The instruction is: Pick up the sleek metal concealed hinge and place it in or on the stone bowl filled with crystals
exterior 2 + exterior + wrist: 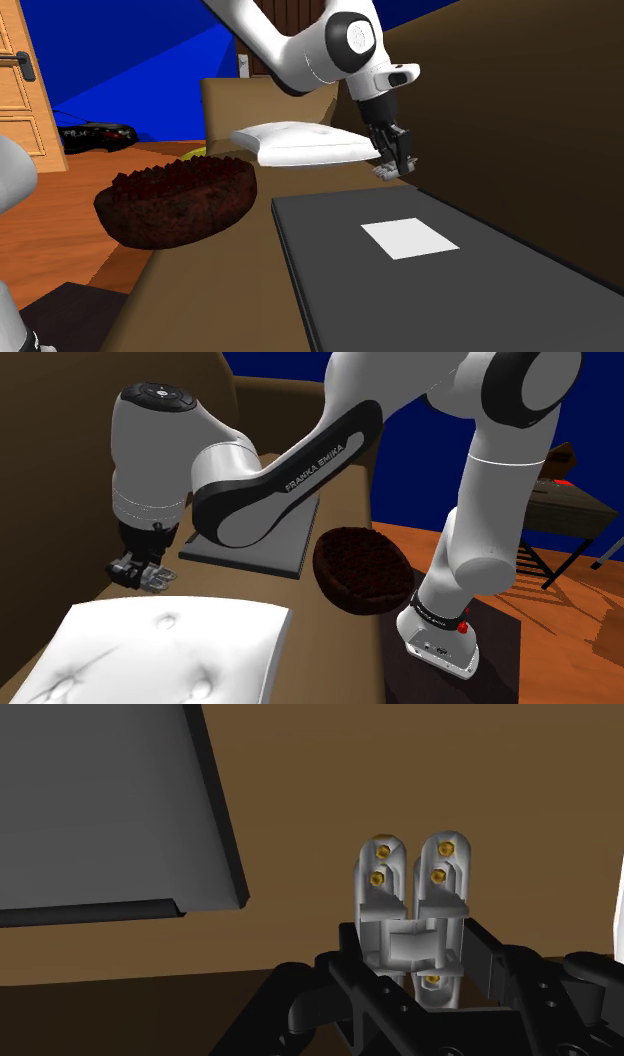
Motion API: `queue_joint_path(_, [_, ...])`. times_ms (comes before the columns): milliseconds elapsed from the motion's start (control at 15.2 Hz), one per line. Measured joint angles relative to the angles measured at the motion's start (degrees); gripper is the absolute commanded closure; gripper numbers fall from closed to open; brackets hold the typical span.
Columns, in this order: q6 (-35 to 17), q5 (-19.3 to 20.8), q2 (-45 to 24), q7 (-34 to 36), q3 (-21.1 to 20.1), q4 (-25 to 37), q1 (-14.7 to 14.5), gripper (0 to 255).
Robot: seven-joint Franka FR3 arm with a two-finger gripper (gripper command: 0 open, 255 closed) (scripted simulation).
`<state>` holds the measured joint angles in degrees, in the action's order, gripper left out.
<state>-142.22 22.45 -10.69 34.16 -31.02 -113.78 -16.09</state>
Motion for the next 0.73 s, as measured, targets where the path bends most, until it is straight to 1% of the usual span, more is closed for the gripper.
queue_joint_path(330, [2.96,-2.64,1.92,-2.25,-0.68,1.53,0.58,255])
queue_joint_path(726, [6.98,-4.92,3.41,-4.23,-1.22,4.49,0.81,255])
